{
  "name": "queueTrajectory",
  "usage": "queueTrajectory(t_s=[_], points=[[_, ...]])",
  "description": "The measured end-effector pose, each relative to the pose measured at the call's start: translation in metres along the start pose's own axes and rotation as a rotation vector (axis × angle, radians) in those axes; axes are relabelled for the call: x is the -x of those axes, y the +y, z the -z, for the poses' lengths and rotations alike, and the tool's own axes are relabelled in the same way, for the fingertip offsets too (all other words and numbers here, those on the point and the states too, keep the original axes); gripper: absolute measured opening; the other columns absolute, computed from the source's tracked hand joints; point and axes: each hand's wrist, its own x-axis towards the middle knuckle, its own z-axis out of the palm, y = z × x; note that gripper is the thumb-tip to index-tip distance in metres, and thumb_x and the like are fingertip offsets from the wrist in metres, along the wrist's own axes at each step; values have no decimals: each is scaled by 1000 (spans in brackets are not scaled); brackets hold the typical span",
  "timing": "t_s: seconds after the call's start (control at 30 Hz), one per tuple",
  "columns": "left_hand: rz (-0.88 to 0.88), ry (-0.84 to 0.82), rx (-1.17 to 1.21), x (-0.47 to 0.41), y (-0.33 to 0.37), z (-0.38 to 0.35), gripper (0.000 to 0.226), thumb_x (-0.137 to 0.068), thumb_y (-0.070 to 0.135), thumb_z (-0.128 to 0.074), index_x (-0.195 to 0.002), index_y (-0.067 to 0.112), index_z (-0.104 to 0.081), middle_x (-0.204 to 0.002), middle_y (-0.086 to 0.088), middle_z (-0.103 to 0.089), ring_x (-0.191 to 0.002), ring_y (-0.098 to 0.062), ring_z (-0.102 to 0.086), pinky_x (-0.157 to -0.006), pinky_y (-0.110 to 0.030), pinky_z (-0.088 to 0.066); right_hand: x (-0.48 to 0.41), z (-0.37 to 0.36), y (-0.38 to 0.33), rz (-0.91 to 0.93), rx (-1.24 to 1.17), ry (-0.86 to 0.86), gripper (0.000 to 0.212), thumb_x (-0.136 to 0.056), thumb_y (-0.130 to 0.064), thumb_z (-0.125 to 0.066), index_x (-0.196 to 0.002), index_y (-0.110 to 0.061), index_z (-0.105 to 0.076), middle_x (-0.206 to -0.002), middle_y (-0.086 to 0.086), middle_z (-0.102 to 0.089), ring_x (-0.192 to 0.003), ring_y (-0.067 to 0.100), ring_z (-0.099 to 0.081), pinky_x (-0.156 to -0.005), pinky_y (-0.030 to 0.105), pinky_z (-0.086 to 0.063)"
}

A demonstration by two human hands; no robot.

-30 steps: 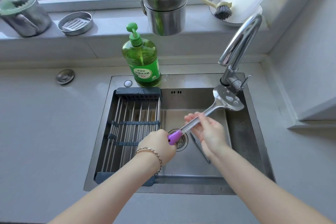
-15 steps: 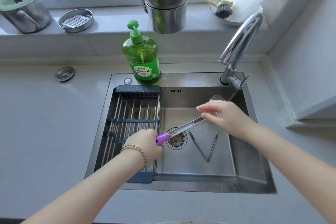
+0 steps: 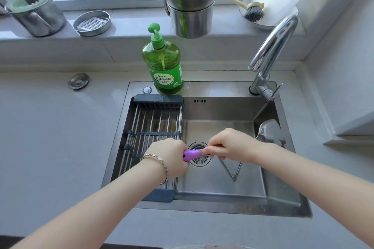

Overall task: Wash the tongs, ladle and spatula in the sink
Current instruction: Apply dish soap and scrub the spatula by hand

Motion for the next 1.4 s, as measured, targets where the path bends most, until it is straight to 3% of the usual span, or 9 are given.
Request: queueTrajectory(t_s=[0.23, 0.37, 0.43, 0.6, 0.73, 0.87, 1.03, 1.27, 1.4], points=[[32, -15, 14, 1, -7, 3, 10, -86, 28, -51, -80, 21, -55, -65, 6, -49, -68, -18, -57, -72, -28, -55, 7, 24, 15, -76, 38, -84, 32, -91, -40, -53, -76, -16, -66, -53, -11, -55, -40, 1, -47, -45, 7, -35], [-6, 7, 12, -4, 6, 4, 11, -86, 29, -51, -78, 22, -54, -62, 7, -47, -66, -18, -56, -71, -28, -54, -6, 9, -7, -56, -115, -87, 26, -89, -33, -57, -72, -16, -66, -51, -8, -52, -40, 4, -42, -46, 17, -38], [-12, 11, -12, -4, 6, 5, 11, -85, 29, -50, -77, 23, -53, -61, 8, -45, -66, -18, -55, -70, -27, -53, -8, 8, -8, -65, -162, -107, 24, -89, -31, -57, -73, -16, -68, -49, -8, -52, -36, 3, -39, -44, 16, -34], [5, -15, -3, -2, 1, 0, 12, -86, 27, -50, -76, 23, -51, -62, 8, -46, -67, -17, -55, -72, -27, -54, -4, 13, 2, -121, -236, -141, 31, -87, -38, -61, -73, -12, -71, -43, -10, -54, -35, 4, -38, -44, 16, -31], [1, -4, -22, -4, 3, 1, 9, -86, 29, -50, -80, 23, -54, -69, 5, -51, -69, -18, -57, -72, -28, -54, -12, 5, -6, -133, -190, -116, 35, -85, -43, -60, -59, -19, -64, -38, -11, -53, -34, 3, -38, -49, 22, -34], [-15, 0, -48, -2, 1, 0, 12, -86, 30, -49, -80, 22, -54, -65, 6, -48, -67, -18, -56, -70, -28, -54, -7, 9, -8, -176, -202, -168, 36, -85, -47, -58, -63, -19, -66, -42, -11, -54, -35, 2, -40, -46, 16, -34], [-2, 7, 9, -4, 5, -3, 14, -87, 30, -49, -76, 21, -52, -61, 7, -45, -65, -18, -55, -69, -27, -54, -1, 18, -2, -152, -258, -190, 23, -87, -24, -59, -80, -7, -73, -49, -10, -57, -35, 3, -37, -40, 10, -29], [28, 11, -7, -6, 4, -5, 10, -86, 28, -49, -79, 21, -52, -64, 6, -47, -67, -18, -56, -69, -27, -53, -11, 2, -12, -256, -78, -62, 43, -78, -57, -59, -65, -17, -68, -49, -7, -54, -46, 8, -42, -46, 21, -32], [19, -2, -13, -5, 3, -6, 10, -86, 28, -49, -80, 21, -53, -68, 4, -51, -69, -19, -58, -72, -29, -55, -8, 7, -8, -206, -159, -127, 29, -84, -38, -60, -63, -20, -68, -44, -10, -56, -40, 4, -38, -45, 17, -32]])
